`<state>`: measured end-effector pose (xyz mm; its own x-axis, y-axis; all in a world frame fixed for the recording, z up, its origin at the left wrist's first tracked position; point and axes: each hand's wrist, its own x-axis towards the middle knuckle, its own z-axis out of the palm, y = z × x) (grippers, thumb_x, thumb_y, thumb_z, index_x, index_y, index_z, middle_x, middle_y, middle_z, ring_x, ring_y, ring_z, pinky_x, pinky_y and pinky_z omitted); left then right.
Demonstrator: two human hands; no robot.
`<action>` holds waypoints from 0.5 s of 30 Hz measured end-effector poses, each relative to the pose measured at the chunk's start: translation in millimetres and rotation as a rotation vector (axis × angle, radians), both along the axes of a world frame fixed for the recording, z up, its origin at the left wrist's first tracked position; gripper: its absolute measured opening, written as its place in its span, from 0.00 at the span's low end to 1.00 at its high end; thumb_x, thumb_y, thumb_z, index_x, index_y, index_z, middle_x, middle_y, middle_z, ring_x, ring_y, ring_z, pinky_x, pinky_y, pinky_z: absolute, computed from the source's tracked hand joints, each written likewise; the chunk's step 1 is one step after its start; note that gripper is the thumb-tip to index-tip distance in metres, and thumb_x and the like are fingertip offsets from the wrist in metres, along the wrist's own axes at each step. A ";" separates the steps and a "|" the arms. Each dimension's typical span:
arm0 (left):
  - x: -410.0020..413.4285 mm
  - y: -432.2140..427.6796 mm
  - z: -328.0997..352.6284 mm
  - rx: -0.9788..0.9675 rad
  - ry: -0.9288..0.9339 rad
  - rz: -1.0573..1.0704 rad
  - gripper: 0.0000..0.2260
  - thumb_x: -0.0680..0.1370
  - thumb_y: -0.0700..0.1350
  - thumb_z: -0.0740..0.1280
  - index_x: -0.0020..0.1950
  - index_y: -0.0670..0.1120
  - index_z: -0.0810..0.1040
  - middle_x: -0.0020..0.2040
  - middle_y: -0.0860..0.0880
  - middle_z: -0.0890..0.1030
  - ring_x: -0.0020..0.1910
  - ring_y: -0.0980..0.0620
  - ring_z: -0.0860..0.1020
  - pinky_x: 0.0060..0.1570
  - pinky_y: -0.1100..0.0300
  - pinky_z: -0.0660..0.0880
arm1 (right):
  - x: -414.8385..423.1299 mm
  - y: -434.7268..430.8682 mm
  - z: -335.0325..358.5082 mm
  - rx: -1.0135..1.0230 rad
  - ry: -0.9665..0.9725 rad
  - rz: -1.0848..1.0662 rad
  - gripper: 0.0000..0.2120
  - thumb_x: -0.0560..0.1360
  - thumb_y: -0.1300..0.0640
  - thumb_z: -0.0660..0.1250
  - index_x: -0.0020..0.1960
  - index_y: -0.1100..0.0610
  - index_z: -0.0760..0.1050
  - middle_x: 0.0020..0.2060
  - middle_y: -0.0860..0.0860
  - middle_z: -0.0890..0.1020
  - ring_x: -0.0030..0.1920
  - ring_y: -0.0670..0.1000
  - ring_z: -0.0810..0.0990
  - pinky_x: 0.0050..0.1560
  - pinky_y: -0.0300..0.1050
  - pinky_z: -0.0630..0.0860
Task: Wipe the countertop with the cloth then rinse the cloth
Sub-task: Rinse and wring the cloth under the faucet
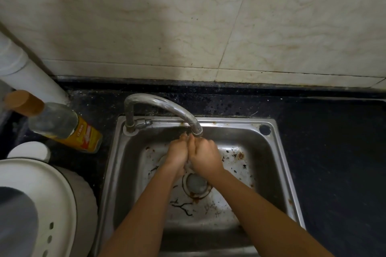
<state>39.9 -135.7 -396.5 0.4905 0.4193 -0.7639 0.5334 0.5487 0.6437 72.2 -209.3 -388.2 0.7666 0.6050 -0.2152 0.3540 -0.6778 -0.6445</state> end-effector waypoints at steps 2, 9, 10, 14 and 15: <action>0.8 -0.9 3.9 0.023 0.038 -0.005 0.16 0.81 0.49 0.54 0.44 0.43 0.77 0.38 0.44 0.79 0.38 0.47 0.78 0.38 0.57 0.73 | 10.7 1.8 0.4 0.017 0.097 -0.098 0.18 0.81 0.56 0.57 0.34 0.59 0.72 0.27 0.51 0.75 0.28 0.50 0.75 0.31 0.44 0.71; -9.8 8.9 9.6 -0.017 -0.027 0.243 0.17 0.79 0.56 0.60 0.46 0.44 0.80 0.40 0.44 0.83 0.39 0.46 0.82 0.36 0.58 0.77 | 27.5 7.5 -0.7 0.156 0.397 -0.327 0.14 0.81 0.56 0.56 0.40 0.57 0.74 0.36 0.56 0.80 0.37 0.54 0.79 0.40 0.50 0.77; -13.6 11.1 6.4 -0.074 -0.018 0.286 0.17 0.79 0.57 0.60 0.47 0.44 0.79 0.41 0.44 0.83 0.39 0.46 0.82 0.37 0.57 0.78 | 26.4 5.1 -3.1 0.213 0.438 -0.326 0.13 0.81 0.56 0.56 0.41 0.56 0.75 0.38 0.59 0.81 0.38 0.55 0.79 0.40 0.52 0.78; -26.3 14.9 -5.1 -0.356 0.013 0.170 0.30 0.77 0.67 0.49 0.58 0.47 0.78 0.54 0.42 0.81 0.51 0.43 0.79 0.43 0.50 0.77 | 24.3 -4.3 -0.4 0.415 0.583 -0.290 0.06 0.79 0.60 0.62 0.49 0.60 0.77 0.41 0.61 0.82 0.38 0.52 0.80 0.33 0.45 0.78; -26.7 14.8 -7.2 -0.379 0.010 0.114 0.32 0.77 0.68 0.47 0.59 0.47 0.77 0.55 0.41 0.81 0.51 0.43 0.79 0.42 0.49 0.78 | 24.4 -6.0 -0.8 0.439 0.584 -0.269 0.06 0.79 0.60 0.63 0.50 0.62 0.77 0.42 0.62 0.82 0.40 0.53 0.81 0.37 0.47 0.79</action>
<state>13.3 -120.9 -403.7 0.4489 0.1579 -0.8795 0.4605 0.8026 0.3792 96.6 -215.3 -389.0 0.7352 0.5374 -0.4131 -0.2664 -0.3314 -0.9051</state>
